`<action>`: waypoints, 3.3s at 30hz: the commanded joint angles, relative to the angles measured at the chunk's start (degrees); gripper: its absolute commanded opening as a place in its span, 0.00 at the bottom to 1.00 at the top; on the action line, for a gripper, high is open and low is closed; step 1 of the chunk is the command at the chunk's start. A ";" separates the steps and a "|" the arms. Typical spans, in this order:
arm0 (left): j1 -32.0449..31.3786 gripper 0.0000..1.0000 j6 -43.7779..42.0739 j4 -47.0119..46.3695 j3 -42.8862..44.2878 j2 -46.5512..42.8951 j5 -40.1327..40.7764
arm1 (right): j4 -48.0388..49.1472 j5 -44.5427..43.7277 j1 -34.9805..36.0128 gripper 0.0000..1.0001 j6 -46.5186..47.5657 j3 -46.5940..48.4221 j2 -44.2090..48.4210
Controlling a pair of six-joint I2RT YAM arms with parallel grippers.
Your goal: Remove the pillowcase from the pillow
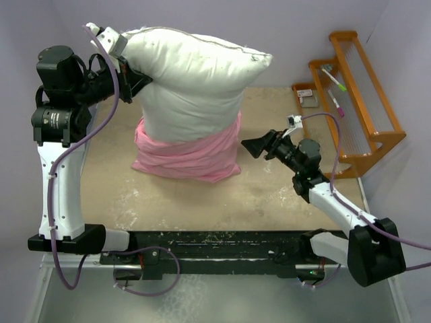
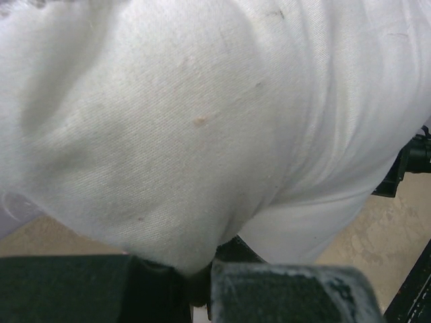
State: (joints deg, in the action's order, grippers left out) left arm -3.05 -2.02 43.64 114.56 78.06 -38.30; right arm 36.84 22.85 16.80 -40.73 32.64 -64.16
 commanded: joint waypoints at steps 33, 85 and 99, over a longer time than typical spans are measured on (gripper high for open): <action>0.41 0.00 10.07 -9.82 18.92 3.27 7.37 | 20.51 -25.09 11.50 0.00 -4.98 -8.30 -22.39; -8.28 0.00 -2.86 -8.79 0.17 1.10 -14.20 | -44.77 -24.00 31.54 0.89 46.21 73.79 -10.67; -15.55 0.00 -8.65 -5.13 -1.22 0.30 -9.90 | -52.41 -22.47 31.46 0.98 48.55 70.27 -14.11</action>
State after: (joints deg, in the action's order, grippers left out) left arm -17.96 -7.68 38.89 111.66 79.96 -47.92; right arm -12.84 2.13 48.31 5.10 105.19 -81.52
